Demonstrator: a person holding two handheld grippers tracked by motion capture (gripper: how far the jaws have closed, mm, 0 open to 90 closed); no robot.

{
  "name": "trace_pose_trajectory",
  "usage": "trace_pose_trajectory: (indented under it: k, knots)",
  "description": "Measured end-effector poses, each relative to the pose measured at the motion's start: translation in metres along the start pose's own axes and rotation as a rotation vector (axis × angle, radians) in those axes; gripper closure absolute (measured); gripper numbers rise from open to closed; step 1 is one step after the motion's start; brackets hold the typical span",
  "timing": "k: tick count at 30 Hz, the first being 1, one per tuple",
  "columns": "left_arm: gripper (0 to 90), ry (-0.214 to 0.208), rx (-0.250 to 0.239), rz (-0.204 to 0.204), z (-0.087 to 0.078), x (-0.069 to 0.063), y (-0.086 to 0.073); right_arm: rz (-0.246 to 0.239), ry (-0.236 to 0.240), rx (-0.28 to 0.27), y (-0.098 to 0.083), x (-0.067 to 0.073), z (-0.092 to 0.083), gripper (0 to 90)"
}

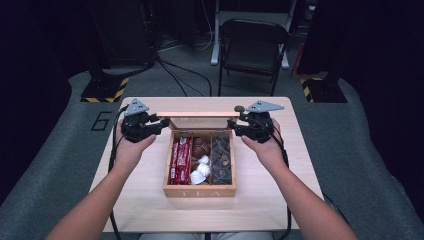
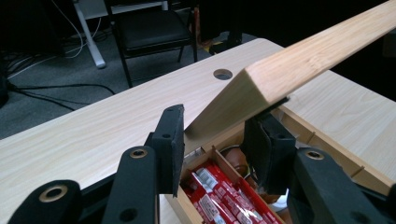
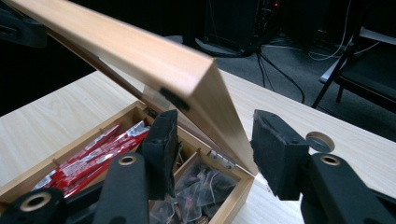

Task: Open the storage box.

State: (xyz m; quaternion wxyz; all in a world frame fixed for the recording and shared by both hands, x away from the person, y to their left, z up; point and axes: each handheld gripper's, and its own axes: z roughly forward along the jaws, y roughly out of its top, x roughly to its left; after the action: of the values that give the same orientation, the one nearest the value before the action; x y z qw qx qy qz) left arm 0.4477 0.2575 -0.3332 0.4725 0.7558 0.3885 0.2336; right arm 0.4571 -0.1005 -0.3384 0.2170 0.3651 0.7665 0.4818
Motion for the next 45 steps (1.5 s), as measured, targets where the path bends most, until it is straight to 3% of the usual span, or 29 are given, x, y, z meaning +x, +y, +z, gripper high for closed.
trace_pose_trajectory:
  k: [9, 13, 21, 31, 45]
  knots:
    - [60.2, 0.000, -0.001, -0.014, 0.007, 0.009, 0.010, -0.010, -0.024, 0.015, -0.002, -0.007, 0.022, 48.5]
    - [60.3, -0.004, -0.015, -0.043, 0.011, 0.014, 0.013, -0.010, -0.034, 0.029, -0.005, -0.014, 0.032, 49.0]
    - [61.0, 0.001, -0.014, -0.046, 0.015, 0.018, 0.017, 0.036, -0.050, 0.048, -0.009, -0.020, 0.048, 53.1]
    - [61.7, 0.008, -0.006, -0.041, 0.019, 0.021, 0.024, 0.027, -0.073, 0.047, -0.012, -0.023, 0.058, 54.7]
    - [62.3, 0.011, -0.013, -0.060, 0.024, 0.026, 0.028, 0.069, -0.068, 0.069, -0.024, -0.032, 0.074, 59.0]
